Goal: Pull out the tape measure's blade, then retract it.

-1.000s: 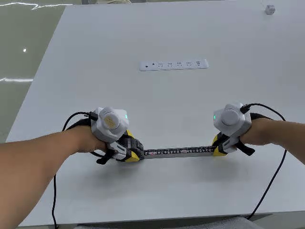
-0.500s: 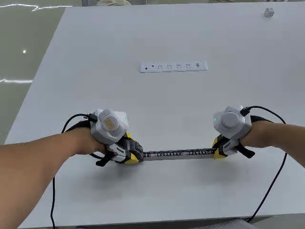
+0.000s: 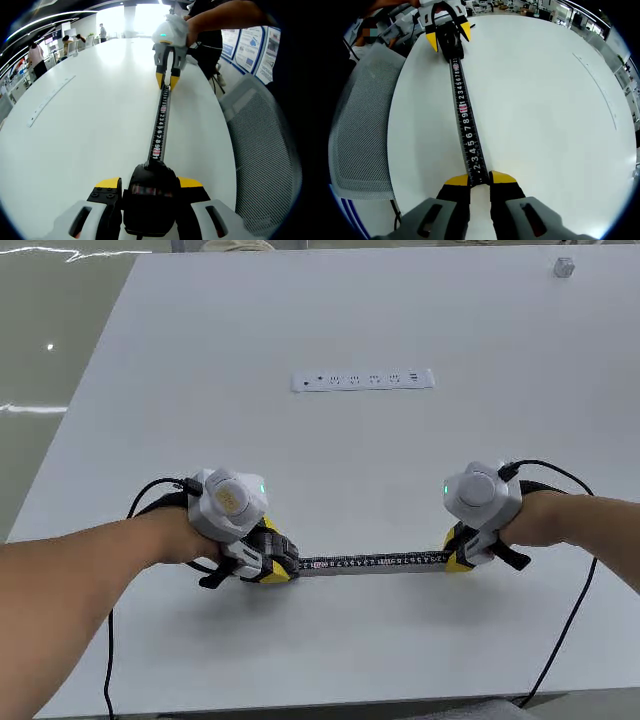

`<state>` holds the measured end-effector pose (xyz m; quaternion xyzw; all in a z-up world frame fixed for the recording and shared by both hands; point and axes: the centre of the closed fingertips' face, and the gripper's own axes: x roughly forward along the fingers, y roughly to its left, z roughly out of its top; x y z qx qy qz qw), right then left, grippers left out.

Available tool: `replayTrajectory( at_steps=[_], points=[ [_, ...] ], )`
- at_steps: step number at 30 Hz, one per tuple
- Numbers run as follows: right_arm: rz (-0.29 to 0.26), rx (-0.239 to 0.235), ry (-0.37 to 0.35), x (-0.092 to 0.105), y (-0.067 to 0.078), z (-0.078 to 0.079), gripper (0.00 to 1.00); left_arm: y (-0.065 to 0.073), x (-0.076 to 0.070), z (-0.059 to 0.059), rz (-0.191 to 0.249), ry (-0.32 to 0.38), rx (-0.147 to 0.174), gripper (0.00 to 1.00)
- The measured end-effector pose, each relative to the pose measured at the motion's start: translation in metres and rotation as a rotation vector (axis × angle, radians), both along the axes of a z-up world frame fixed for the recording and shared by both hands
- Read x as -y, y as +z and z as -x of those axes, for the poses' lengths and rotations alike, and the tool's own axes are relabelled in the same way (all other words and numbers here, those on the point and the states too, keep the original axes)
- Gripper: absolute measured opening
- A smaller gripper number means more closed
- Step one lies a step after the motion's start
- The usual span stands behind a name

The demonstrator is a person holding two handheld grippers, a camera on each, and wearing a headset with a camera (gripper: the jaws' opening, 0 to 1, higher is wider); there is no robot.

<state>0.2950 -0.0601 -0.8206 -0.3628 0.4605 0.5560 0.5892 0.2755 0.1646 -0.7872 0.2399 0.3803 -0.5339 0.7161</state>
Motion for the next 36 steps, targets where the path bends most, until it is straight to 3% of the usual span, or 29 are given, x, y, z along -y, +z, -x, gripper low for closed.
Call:
replayTrajectory(
  at_steps=[14,21,24,26,30,33,36],
  points=[
    [0.029,0.005,0.001,0.000,-0.001,0.000,0.14,0.000,0.001,0.001,0.002,0.000,0.005,0.38],
    [0.005,0.013,-0.015,-0.001,0.001,0.002,0.14,0.002,0.002,0.002,0.008,0.005,0.006,0.39],
    [-0.028,0.008,-0.045,-0.002,0.003,0.003,0.15,0.004,0.002,0.004,0.008,0.001,0.009,0.39],
    [-0.089,0.009,-0.071,-0.005,0.004,0.002,0.16,0.003,0.003,0.005,0.002,-0.010,0.016,0.39],
    [-0.103,0.021,-0.076,-0.003,0.004,0.002,0.17,0.002,0.001,0.003,0.021,0.006,0.027,0.39],
    [-0.084,0.041,-0.077,-0.001,0.003,0.000,0.18,-0.008,-0.005,0.005,-0.040,-0.034,0.040,0.40],
    [-0.092,0.058,-0.096,0.002,0.007,-0.002,0.23,-0.006,-0.005,0.002,-0.030,-0.024,0.050,0.41]
  ],
)
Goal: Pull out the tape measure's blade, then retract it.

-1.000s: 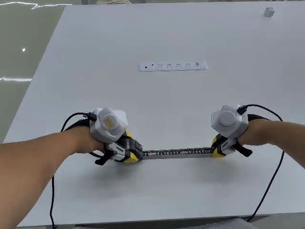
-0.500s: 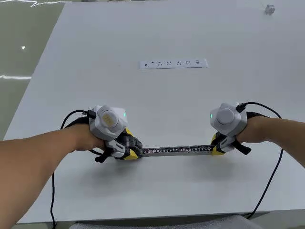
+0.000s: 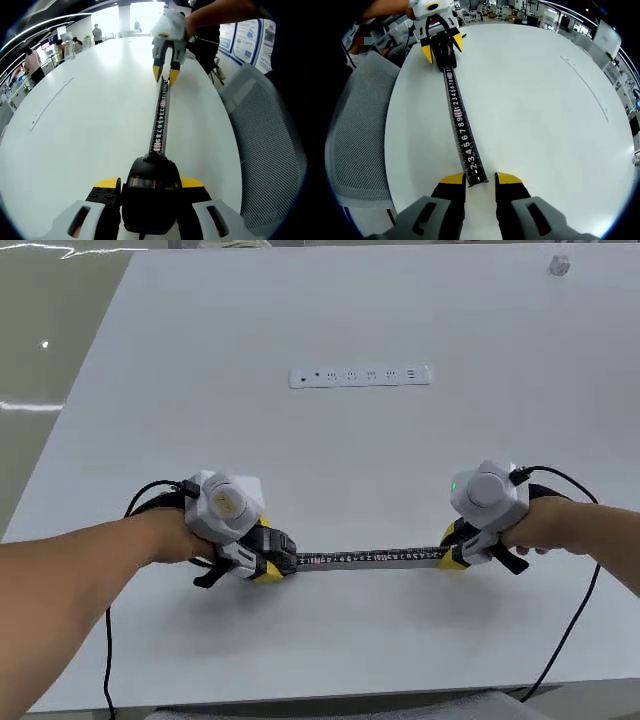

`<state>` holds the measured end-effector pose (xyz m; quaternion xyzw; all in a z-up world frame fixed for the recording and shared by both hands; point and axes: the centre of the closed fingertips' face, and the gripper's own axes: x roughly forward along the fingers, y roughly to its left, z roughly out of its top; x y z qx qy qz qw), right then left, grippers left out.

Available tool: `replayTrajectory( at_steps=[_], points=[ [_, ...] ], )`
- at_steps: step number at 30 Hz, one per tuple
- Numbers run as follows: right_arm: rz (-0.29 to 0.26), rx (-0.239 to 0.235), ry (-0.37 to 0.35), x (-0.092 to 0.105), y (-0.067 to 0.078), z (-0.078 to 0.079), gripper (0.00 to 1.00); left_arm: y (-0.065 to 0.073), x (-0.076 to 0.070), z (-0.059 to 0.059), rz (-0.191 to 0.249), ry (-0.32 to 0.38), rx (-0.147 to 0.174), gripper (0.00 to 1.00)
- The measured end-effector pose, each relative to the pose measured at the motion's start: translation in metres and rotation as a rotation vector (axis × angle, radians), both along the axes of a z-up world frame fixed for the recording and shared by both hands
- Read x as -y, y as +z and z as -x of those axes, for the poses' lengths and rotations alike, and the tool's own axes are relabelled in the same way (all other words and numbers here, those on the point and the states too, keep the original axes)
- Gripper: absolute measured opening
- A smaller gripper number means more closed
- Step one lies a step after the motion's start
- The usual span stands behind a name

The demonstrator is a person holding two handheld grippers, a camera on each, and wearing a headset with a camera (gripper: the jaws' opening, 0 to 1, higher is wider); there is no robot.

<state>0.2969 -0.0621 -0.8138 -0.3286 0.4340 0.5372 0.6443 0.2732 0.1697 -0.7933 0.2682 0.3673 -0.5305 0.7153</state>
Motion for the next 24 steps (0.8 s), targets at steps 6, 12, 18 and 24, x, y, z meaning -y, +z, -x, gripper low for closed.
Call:
replayTrajectory(
  at_steps=[6,12,18,24],
  points=[
    [-0.019,0.032,-0.047,0.007,0.006,-0.003,0.29,0.009,-0.008,-0.005,0.033,0.063,-0.001,0.50],
    [-0.042,0.016,-0.130,0.013,0.015,0.004,0.39,0.016,-0.025,-0.006,0.059,0.164,0.003,0.62],
    [-0.094,0.039,-0.197,0.015,0.025,0.007,0.49,0.029,-0.043,-0.008,0.121,0.291,0.025,0.75],
    [-0.149,0.059,-0.284,0.022,0.029,0.013,0.57,0.038,-0.059,0.004,0.204,0.425,0.016,0.84]
  ],
)
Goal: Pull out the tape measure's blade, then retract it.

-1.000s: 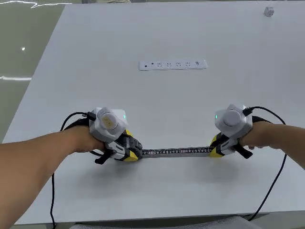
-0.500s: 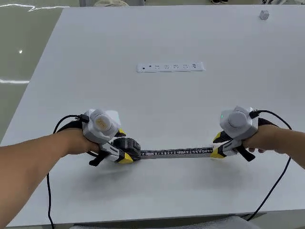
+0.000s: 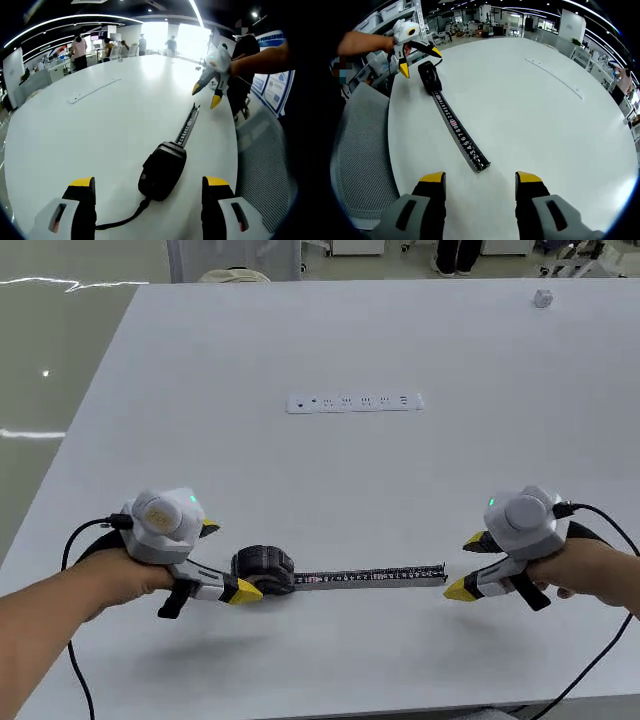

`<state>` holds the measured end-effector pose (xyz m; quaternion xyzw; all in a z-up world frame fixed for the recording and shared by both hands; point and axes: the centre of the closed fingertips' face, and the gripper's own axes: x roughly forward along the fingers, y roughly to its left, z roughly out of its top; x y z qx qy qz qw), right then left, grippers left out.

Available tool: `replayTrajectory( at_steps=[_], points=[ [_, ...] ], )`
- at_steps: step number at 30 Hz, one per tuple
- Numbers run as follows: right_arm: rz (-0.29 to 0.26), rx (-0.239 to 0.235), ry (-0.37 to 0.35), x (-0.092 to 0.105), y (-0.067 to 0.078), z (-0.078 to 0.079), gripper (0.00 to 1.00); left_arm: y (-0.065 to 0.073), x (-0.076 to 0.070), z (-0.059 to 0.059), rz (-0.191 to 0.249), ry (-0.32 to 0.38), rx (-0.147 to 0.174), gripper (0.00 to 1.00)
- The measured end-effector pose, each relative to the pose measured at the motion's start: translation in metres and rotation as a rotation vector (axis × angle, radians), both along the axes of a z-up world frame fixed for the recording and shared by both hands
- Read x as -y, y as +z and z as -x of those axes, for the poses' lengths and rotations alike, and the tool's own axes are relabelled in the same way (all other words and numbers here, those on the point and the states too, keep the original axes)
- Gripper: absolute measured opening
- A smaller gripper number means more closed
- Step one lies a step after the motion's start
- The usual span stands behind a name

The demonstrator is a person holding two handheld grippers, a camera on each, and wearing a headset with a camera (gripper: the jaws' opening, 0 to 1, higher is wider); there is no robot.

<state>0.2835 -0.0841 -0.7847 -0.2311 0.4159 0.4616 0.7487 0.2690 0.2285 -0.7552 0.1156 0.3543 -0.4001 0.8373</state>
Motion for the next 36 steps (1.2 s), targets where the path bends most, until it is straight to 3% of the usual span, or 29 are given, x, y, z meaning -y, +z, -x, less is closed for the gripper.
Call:
replayTrajectory(
  at_steps=[4,9,12,17,24,28,36],
  points=[
    [-0.026,0.010,-0.039,0.003,0.005,0.009,0.61,0.005,-0.012,0.003,0.053,0.079,0.017,0.88],
    [-0.039,0.043,-0.080,0.010,0.005,0.018,0.64,0.006,-0.024,0.018,0.091,0.134,0.009,0.92],
    [-0.076,0.062,-0.128,0.012,0.009,0.020,0.66,0.009,-0.032,0.024,0.129,0.194,0.019,0.95],
    [-0.119,0.081,-0.189,0.021,0.015,0.028,0.72,0.010,-0.043,0.039,0.177,0.273,0.005,1.00],
    [-0.141,0.109,-0.244,0.035,0.012,0.048,0.85,0.015,-0.066,0.048,0.194,0.353,0.040,1.00],
    [-0.155,0.151,-0.282,0.044,0.019,0.058,0.93,0.024,-0.079,0.052,0.211,0.389,0.061,1.00],
    [-0.177,0.170,-0.342,0.060,0.029,0.074,1.00,0.031,-0.092,0.064,0.219,0.414,0.078,1.00]
  ],
)
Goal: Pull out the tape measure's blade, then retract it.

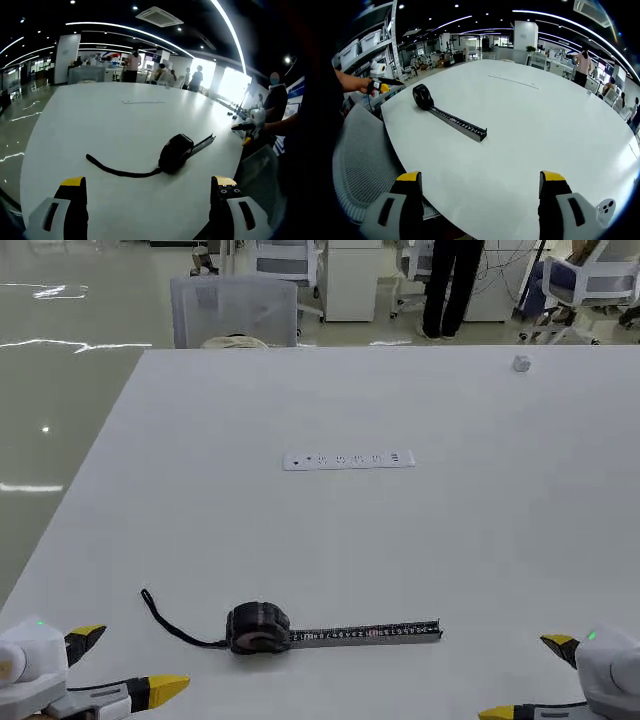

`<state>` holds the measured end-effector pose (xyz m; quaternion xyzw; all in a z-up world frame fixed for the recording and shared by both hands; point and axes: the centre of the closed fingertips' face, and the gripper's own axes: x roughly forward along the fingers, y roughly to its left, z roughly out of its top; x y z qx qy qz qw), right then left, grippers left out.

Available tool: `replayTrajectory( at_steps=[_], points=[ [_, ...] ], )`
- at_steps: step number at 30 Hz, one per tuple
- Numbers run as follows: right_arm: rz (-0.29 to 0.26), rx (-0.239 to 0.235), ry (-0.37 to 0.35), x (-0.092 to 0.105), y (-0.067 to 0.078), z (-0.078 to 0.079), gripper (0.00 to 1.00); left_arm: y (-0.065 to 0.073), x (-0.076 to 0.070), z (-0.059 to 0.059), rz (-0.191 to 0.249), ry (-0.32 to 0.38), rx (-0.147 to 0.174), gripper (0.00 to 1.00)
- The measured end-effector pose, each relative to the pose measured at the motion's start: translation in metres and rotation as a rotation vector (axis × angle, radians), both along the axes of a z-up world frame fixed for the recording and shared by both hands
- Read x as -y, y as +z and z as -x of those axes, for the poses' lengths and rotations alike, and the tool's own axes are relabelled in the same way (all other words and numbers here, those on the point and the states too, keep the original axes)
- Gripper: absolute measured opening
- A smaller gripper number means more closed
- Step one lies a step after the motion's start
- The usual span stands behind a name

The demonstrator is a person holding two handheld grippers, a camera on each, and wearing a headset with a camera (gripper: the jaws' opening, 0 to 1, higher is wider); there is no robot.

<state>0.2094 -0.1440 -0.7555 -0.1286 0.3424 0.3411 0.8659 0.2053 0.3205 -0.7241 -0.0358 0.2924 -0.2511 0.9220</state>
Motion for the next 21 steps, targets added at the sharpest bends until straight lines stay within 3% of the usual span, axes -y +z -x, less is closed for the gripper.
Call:
replayTrajectory(
  at_steps=[10,19,21],
  points=[
    [-0.044,0.040,-0.068,0.019,0.018,0.004,1.00,0.001,0.001,0.012,-0.010,0.005,0.019,1.00],
    [-0.055,0.027,-0.105,0.029,0.010,0.024,1.00,0.001,-0.010,0.021,-0.010,0.028,0.019,1.00],
    [-0.048,0.033,-0.109,0.031,0.010,0.022,1.00,-0.001,-0.014,0.022,-0.040,0.036,0.024,1.00]
  ],
)
